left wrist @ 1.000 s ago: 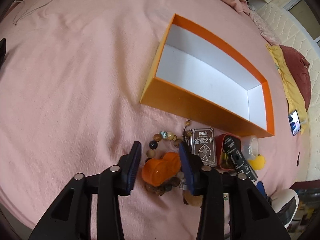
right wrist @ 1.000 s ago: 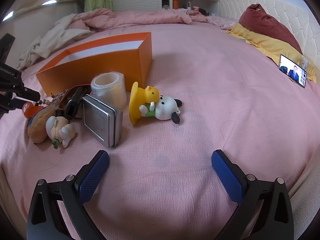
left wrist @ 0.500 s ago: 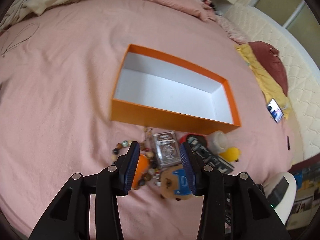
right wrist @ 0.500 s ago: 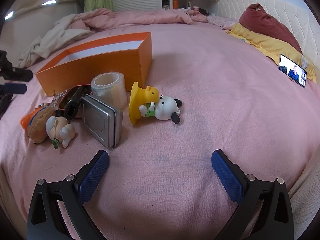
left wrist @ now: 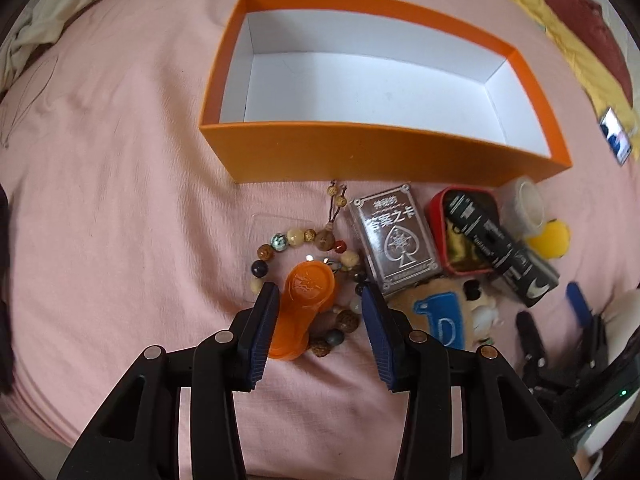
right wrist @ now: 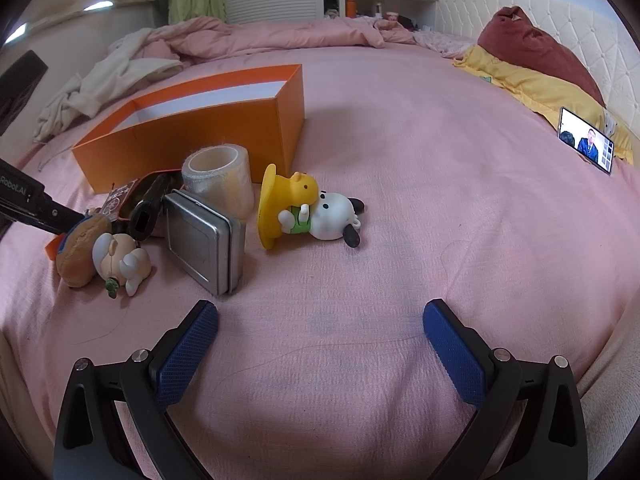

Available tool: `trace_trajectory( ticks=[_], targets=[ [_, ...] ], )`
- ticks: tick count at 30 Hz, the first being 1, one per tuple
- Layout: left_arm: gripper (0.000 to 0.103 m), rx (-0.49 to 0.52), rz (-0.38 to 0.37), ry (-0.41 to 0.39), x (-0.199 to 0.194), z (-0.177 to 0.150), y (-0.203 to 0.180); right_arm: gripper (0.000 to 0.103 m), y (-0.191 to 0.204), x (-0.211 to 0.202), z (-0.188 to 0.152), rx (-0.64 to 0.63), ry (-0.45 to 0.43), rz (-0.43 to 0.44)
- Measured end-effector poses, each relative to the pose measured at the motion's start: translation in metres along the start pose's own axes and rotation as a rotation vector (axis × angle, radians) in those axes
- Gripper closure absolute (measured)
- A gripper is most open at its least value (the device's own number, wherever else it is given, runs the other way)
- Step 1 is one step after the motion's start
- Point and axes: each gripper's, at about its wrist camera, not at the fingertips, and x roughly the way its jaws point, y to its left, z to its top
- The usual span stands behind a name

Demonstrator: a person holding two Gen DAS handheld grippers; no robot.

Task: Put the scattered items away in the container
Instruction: 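Grasp the orange lens case on the bed with the left gripper, then lift the lens case with the left gripper while the right gripper grasps the brown plush bear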

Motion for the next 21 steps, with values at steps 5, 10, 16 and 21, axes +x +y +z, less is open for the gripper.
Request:
trace_trajectory(
  ticks=[5,10,16,21],
  targets=[
    [0.059,-0.016,-0.020,0.086,0.014,0.011,0.015,0.000,0.000,0.000,0.000,0.000,0.000,-0.001],
    [0.076,-0.003,-0.009,0.106,0.019,0.012,0.012,0.000,0.000,0.000,0.000,0.000,0.000,-0.001],
    [0.087,-0.132,-0.164,-0.051,-0.010,0.001,0.025,0.000,0.000,0.000,0.000,0.000,0.000,0.001],
    [0.087,-0.184,-0.270,-0.166,-0.033,-0.008,0.031,0.000,0.000,0.000,0.001,0.001,-0.004,-0.004]
  ],
)
